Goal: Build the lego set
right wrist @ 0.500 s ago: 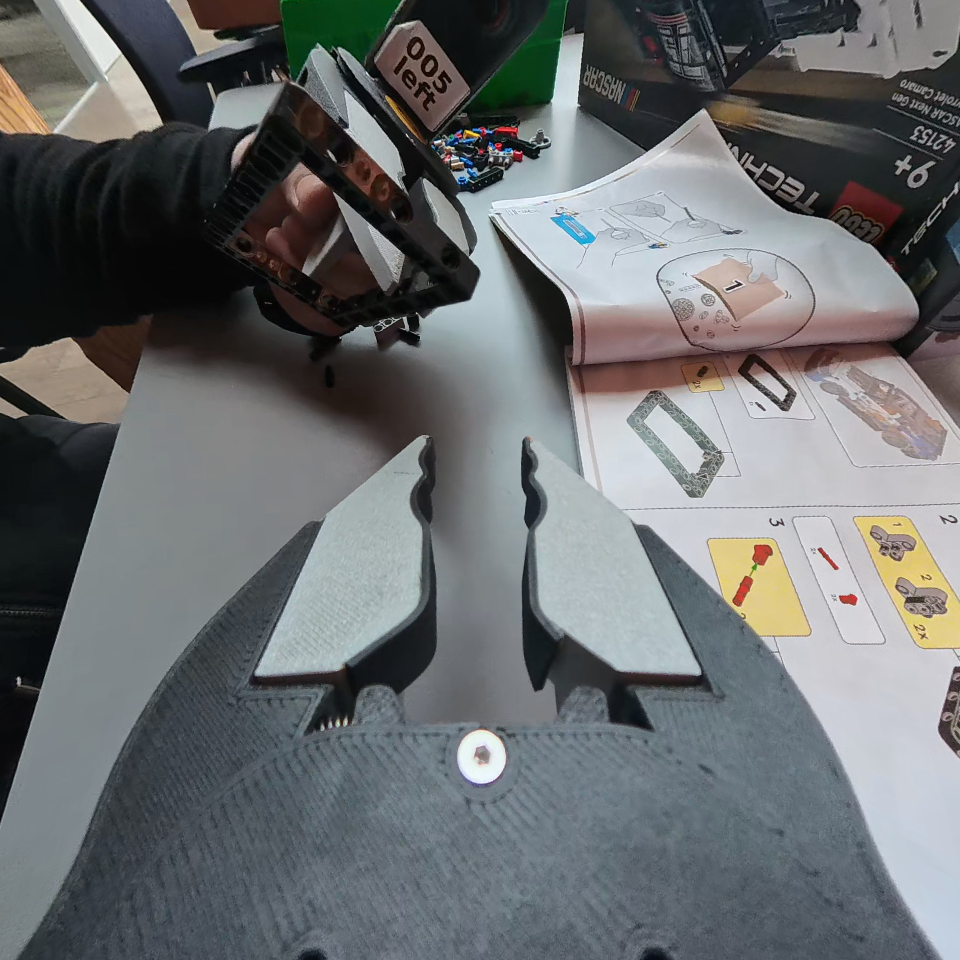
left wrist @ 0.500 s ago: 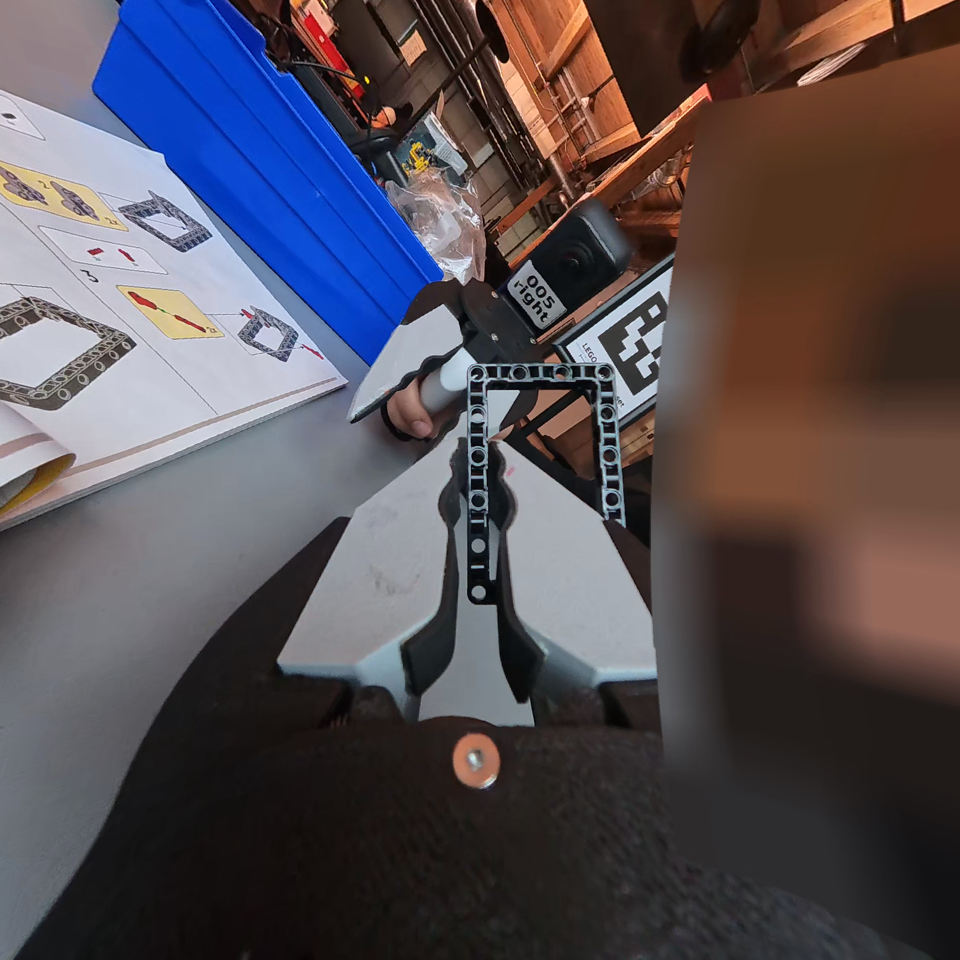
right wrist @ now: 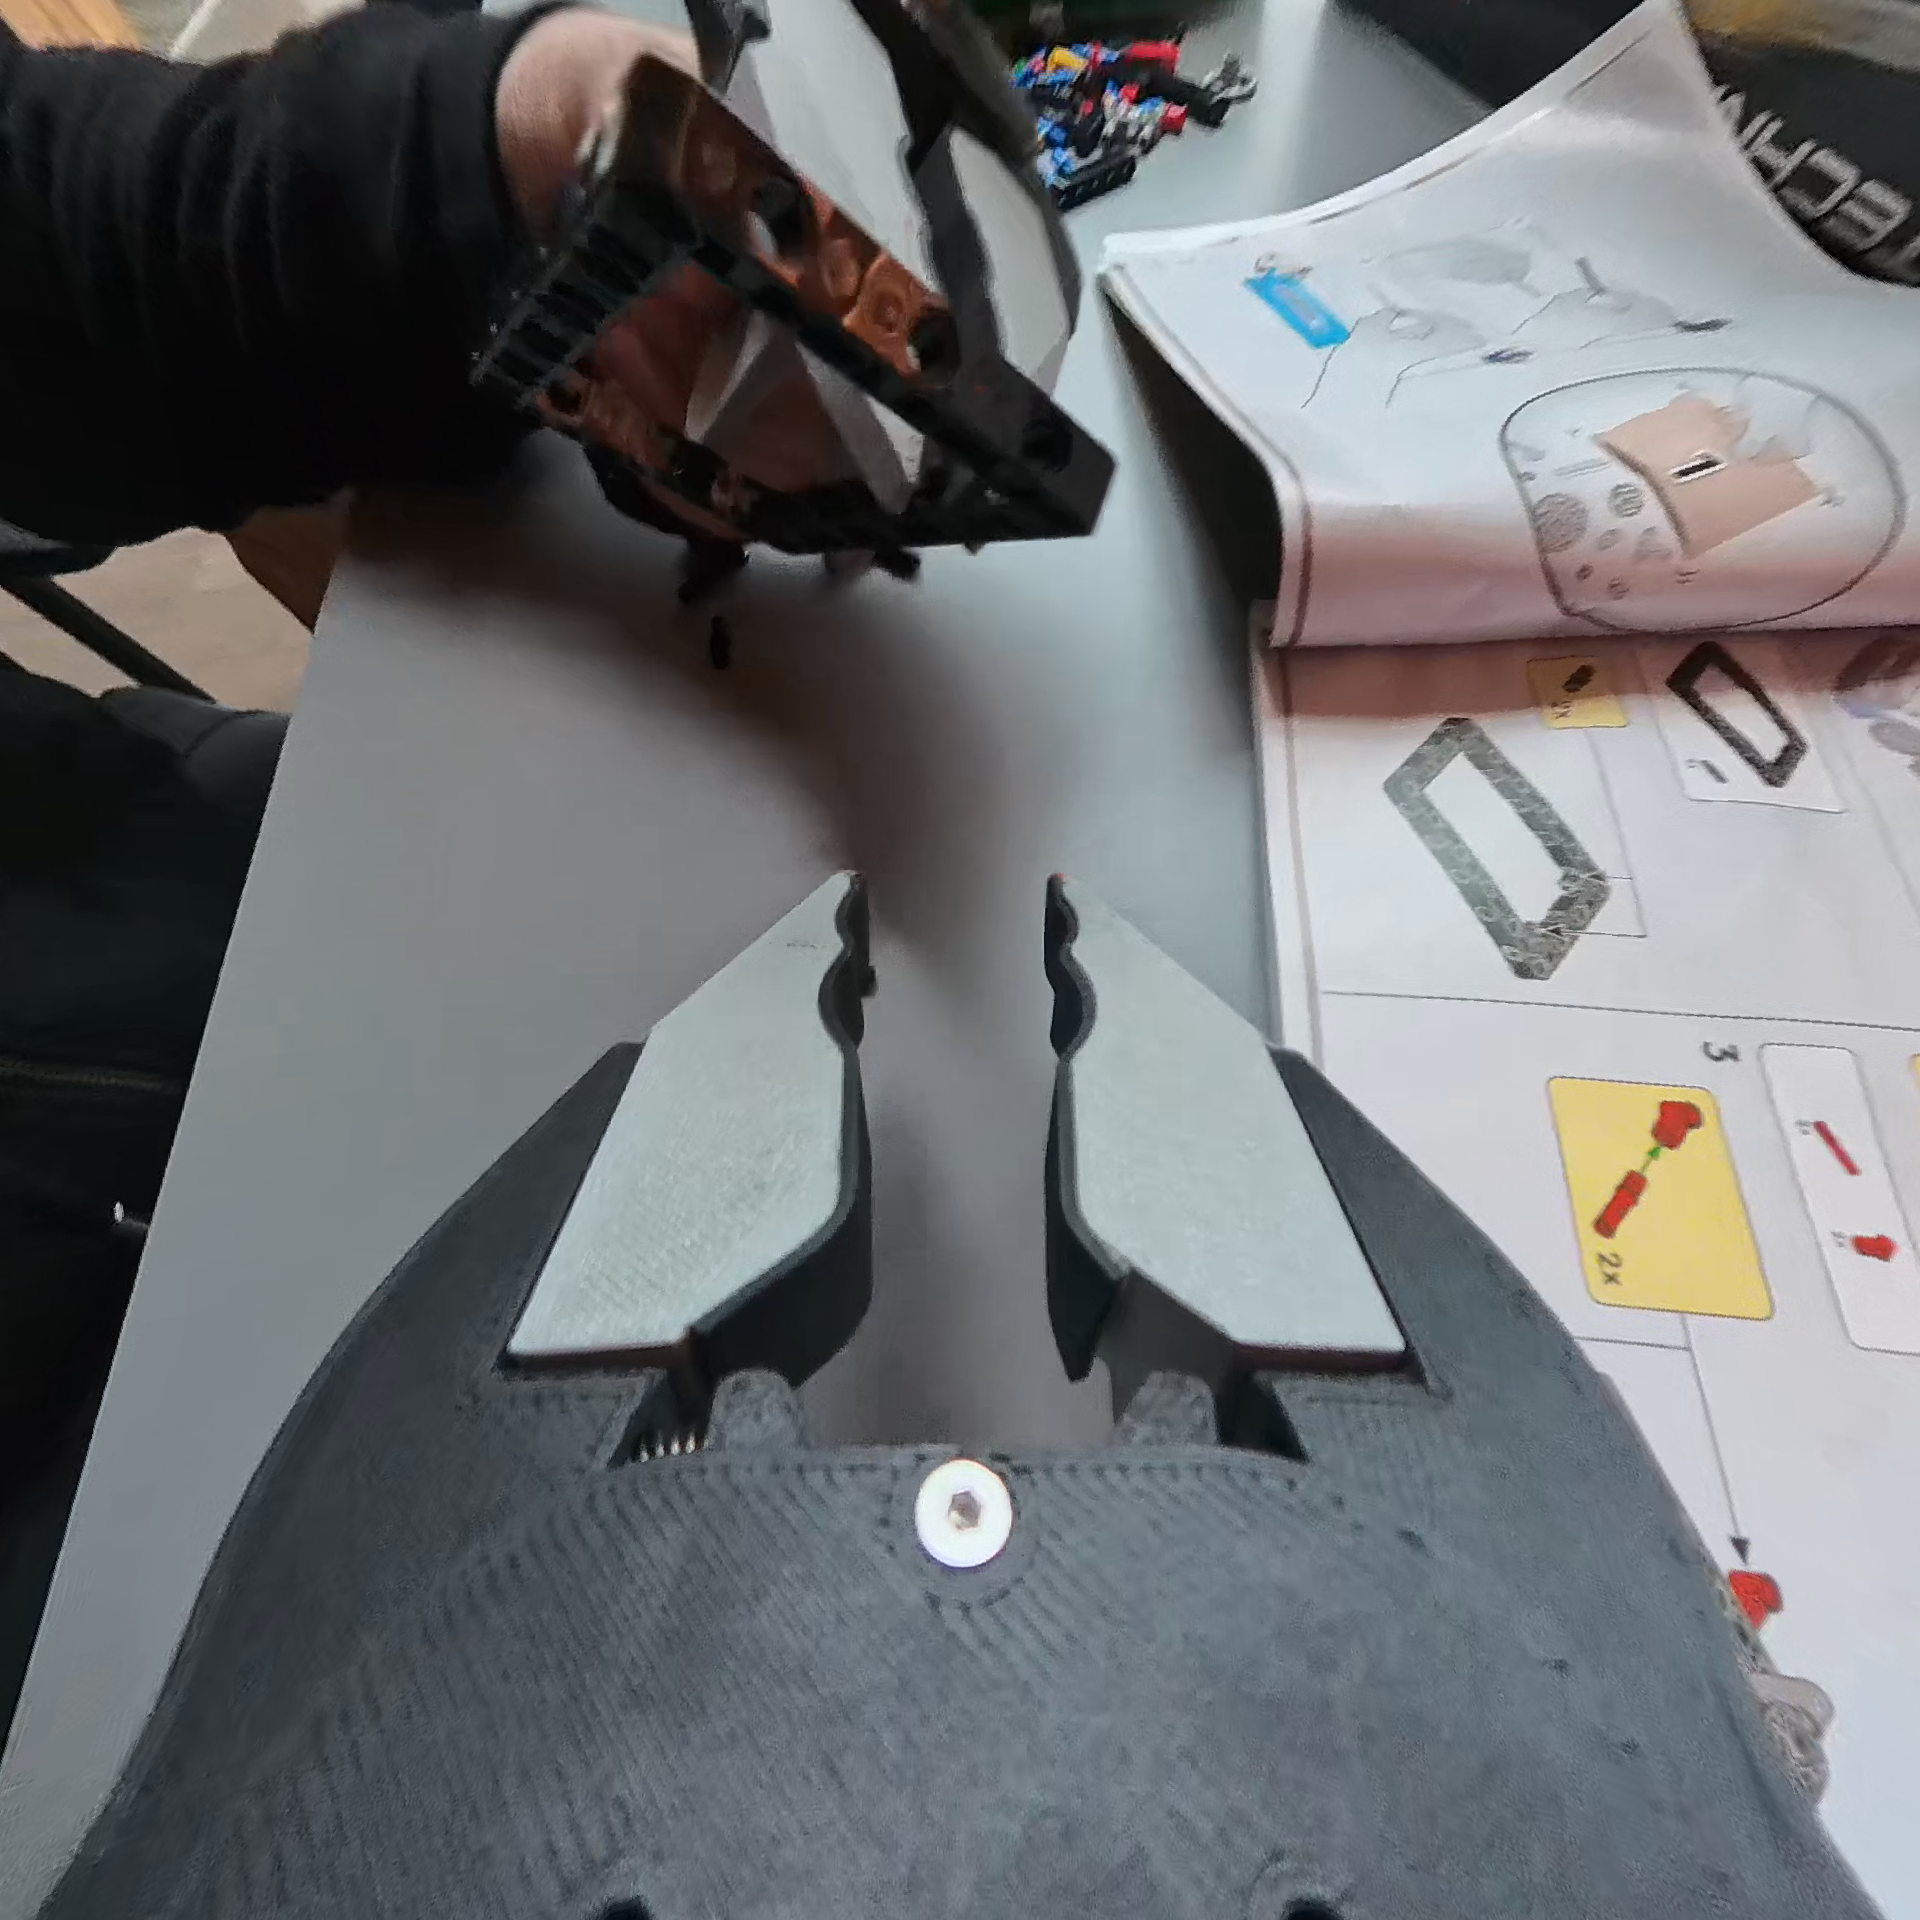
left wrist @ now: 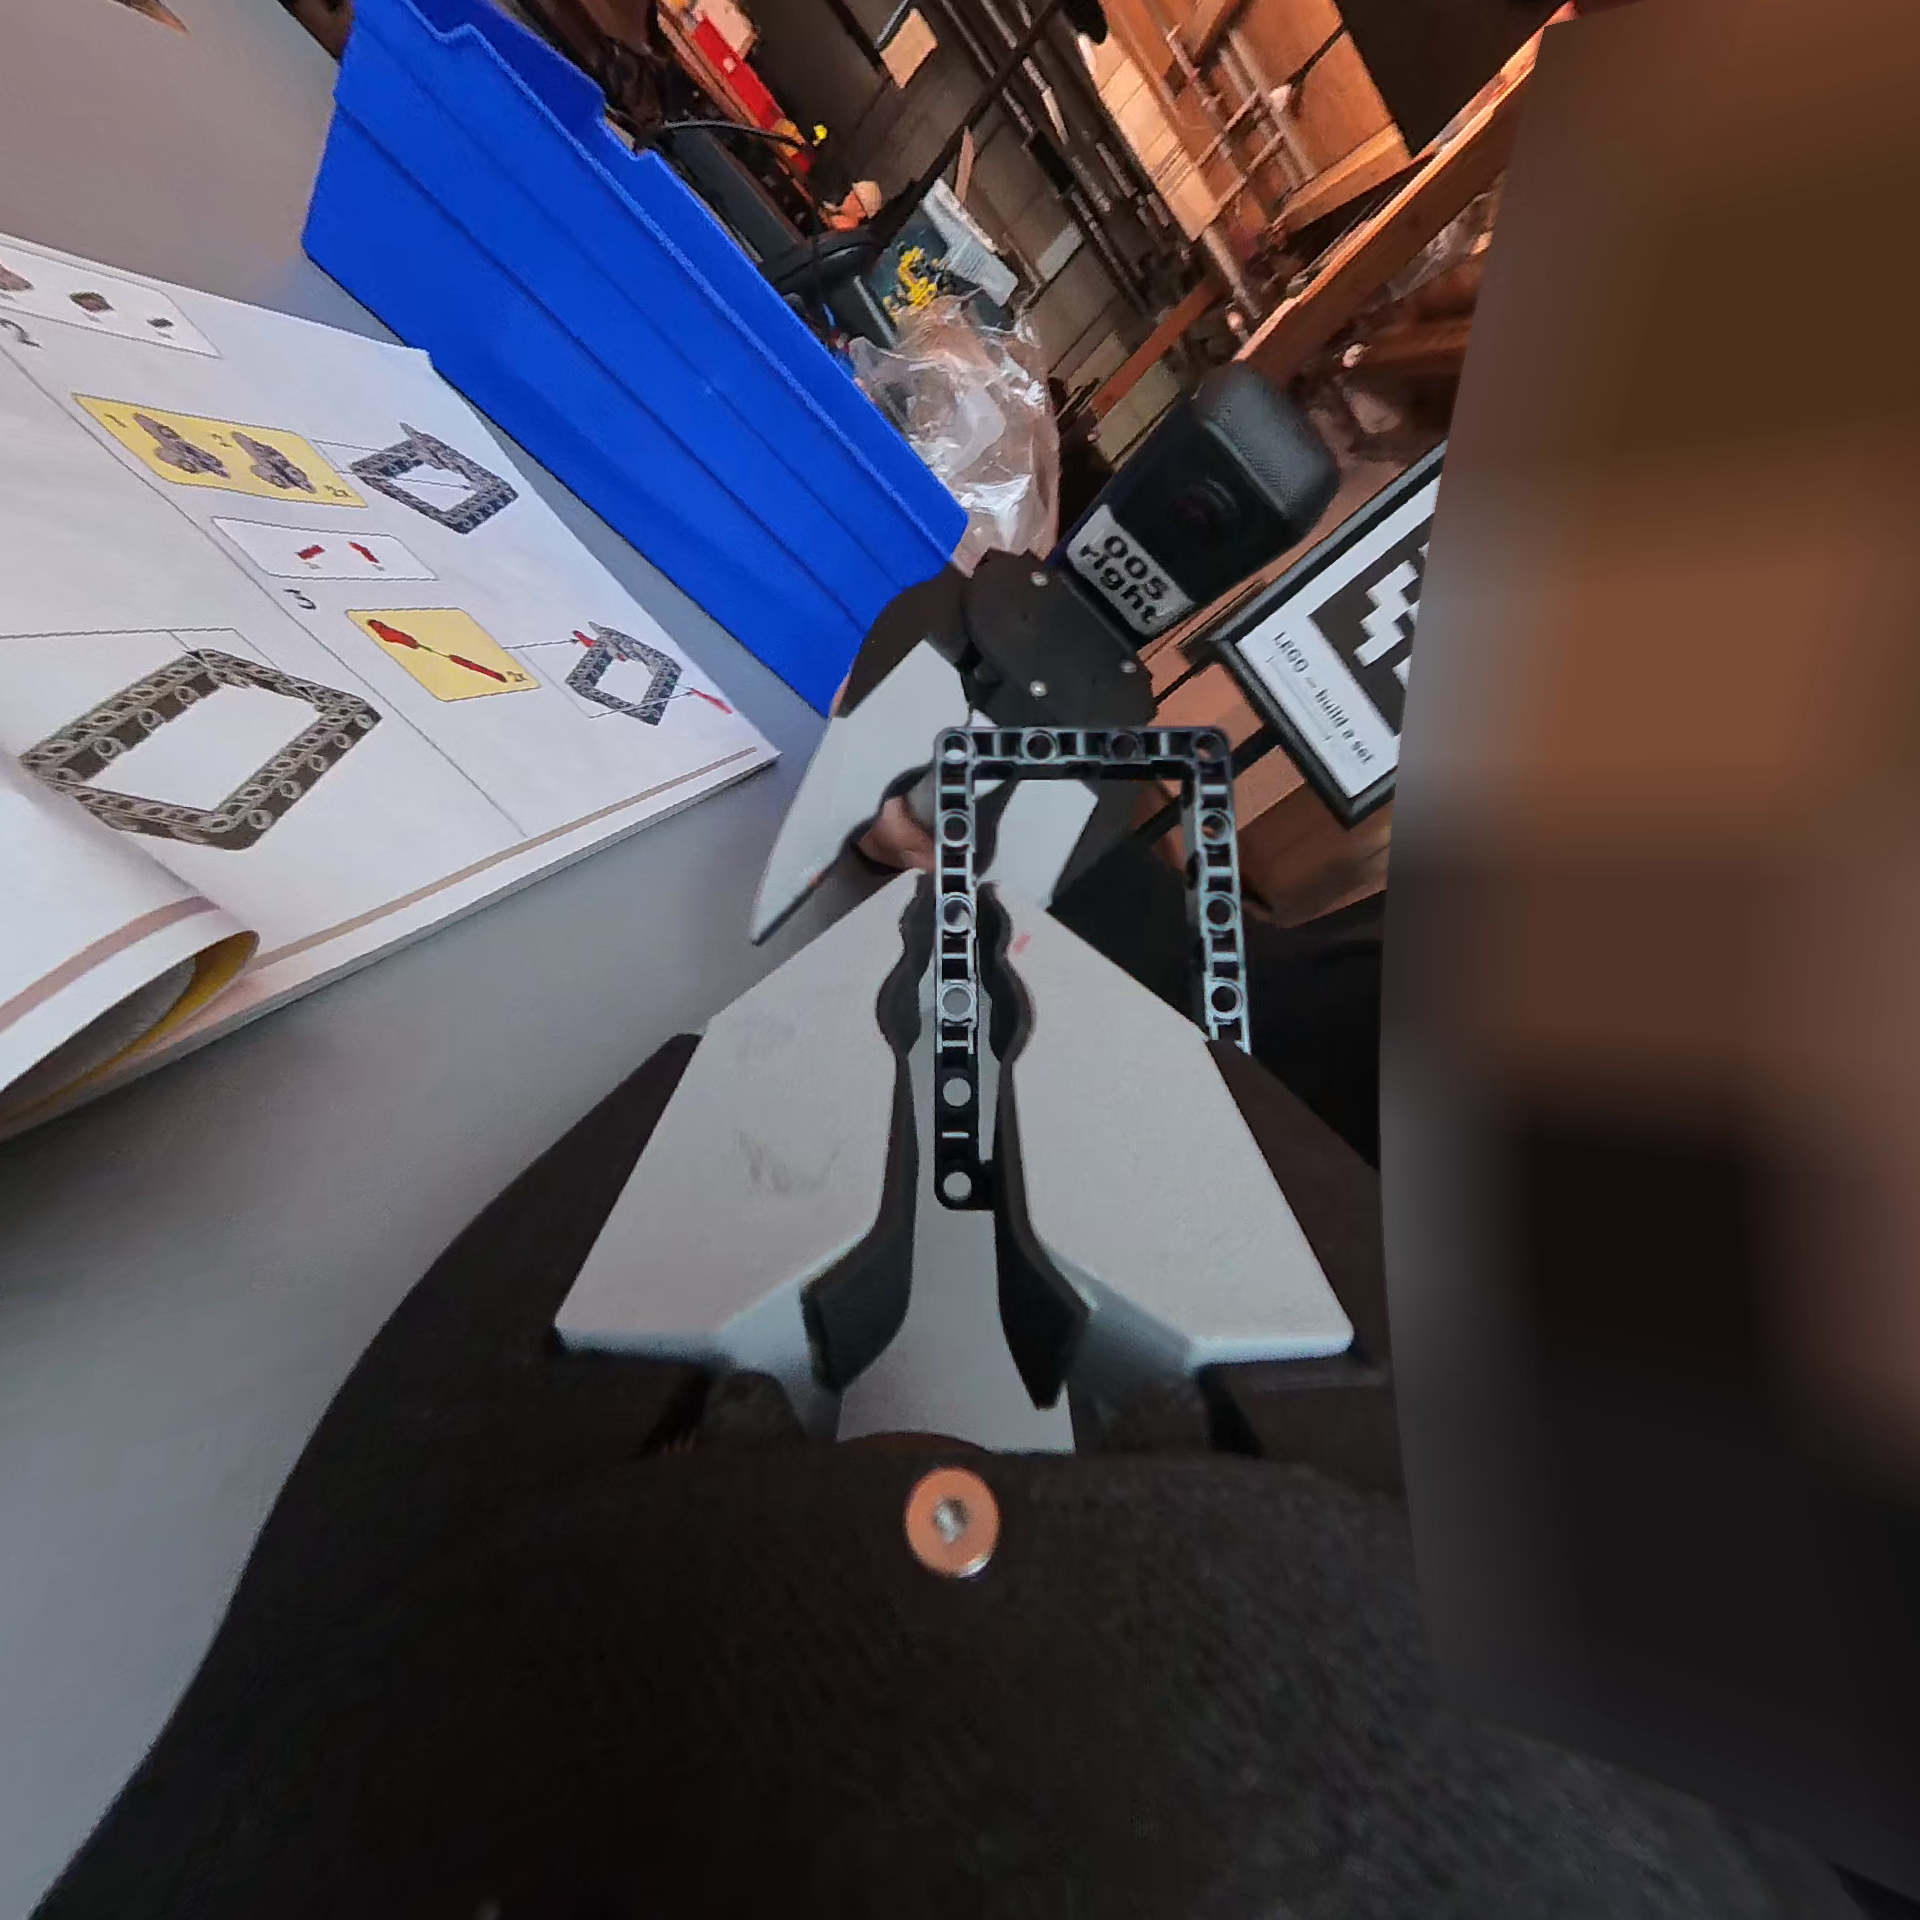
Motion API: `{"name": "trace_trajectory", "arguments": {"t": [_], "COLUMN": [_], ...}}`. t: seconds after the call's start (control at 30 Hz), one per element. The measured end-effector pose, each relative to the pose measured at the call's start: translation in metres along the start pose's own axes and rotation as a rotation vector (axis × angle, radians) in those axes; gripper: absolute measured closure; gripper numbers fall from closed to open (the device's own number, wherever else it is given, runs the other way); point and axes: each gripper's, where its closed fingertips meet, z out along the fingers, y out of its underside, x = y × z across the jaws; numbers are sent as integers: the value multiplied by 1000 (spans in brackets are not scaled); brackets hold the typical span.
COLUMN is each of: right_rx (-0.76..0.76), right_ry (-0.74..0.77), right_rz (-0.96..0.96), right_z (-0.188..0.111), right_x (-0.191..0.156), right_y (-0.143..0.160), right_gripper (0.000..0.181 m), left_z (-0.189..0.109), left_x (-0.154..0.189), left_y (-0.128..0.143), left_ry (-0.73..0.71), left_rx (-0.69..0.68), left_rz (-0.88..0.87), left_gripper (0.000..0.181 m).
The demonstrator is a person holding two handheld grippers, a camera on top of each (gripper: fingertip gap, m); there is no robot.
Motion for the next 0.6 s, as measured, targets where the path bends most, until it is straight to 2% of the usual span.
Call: {"name": "trace_trajectory", "arguments": {"t": [0.03, 0.2, 0.33, 0.6], "right_rx": [-18, -146, -176, -193], "right_ry": [-11, -73, -118, -55], "right_rz": [-10, -100, -139, -256], "right_z": [2, 7, 5, 10], "right_x": [-3, -17, -25, -20], "right_y": [3, 25, 32, 36], "right_gripper": [150, 151, 152, 161], "left_z": [0, -4, -14, -20], "left_x": [-3, -13, -19, -38], "left_y": [2, 12, 26, 64], "left_ry": [-31, -172, -252, -336], "left_rx": [-14, -132, -282, -527], "left_rz": [29, 215, 346, 406], "left_gripper": [176, 176, 176, 176]}}
